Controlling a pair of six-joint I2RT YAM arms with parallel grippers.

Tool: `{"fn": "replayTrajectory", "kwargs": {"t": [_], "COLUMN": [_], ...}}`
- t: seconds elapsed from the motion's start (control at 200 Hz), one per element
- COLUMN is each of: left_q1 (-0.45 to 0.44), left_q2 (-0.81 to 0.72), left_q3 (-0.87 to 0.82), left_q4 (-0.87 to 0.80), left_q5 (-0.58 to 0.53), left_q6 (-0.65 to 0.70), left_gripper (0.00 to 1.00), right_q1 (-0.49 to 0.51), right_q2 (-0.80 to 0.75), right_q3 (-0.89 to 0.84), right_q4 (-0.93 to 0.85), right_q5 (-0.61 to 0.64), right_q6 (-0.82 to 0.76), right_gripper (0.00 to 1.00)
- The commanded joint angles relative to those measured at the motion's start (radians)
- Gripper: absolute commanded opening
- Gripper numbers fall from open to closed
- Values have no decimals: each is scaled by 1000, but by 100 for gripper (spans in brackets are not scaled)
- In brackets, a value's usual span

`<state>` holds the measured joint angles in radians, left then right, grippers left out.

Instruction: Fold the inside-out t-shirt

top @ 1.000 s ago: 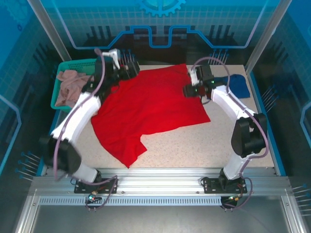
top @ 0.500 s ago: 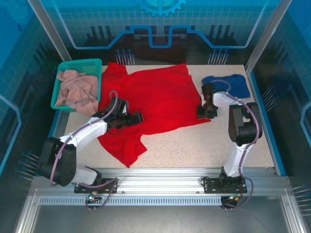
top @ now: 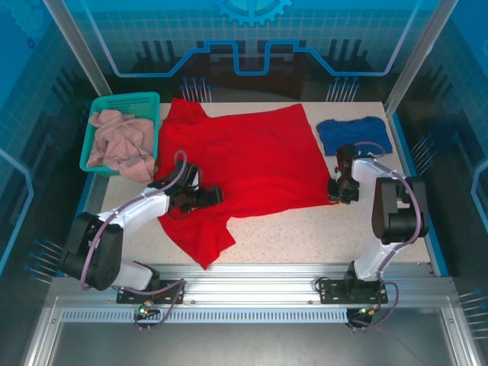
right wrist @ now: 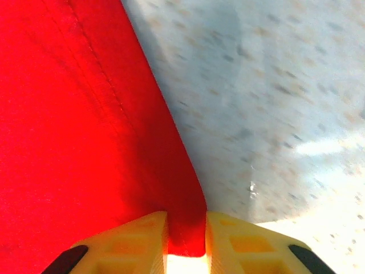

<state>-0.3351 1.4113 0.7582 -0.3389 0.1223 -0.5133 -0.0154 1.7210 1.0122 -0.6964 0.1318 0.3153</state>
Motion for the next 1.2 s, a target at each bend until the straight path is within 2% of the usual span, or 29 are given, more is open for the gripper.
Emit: {"fn": "replayTrajectory", "kwargs": {"t": [0.0, 0.065, 0.21, 0.33, 0.405, 0.59, 0.705, 0.93, 1.195], "left_q1": [-14, -15, 19, 92, 109, 154, 163, 164, 163], "left_q2": [21, 31, 83, 163, 232, 399, 489, 663, 749], "left_q3": [-4, 10, 70, 141, 219, 380, 473, 639, 785], "left_q4": [8, 32, 79, 144, 133, 103, 57, -12, -88], "left_q5": [45, 46, -28, 2, -18, -44, -70, -37, -18], "left_q6": [24, 24, 27, 3, 28, 48, 80, 127, 159], "left_gripper": [94, 94, 94, 93, 93, 93, 93, 93, 93], "right_q1": [-39, -41, 33, 80, 82, 77, 75, 46, 41], "right_q2": [-91, -177, -283, -172, -71, 95, 129, 118, 94], "right_q3": [-76, -111, -116, -28, 37, 129, 129, 97, 72], "right_q4": [0, 20, 128, 157, 149, 88, 70, 64, 81], "right_q5": [39, 54, -79, -95, -131, -130, -132, -120, -150], "right_q6": [49, 64, 10, 12, 20, 20, 21, 38, 63], "right_gripper": [22, 24, 31, 37, 37, 35, 35, 34, 34]}}
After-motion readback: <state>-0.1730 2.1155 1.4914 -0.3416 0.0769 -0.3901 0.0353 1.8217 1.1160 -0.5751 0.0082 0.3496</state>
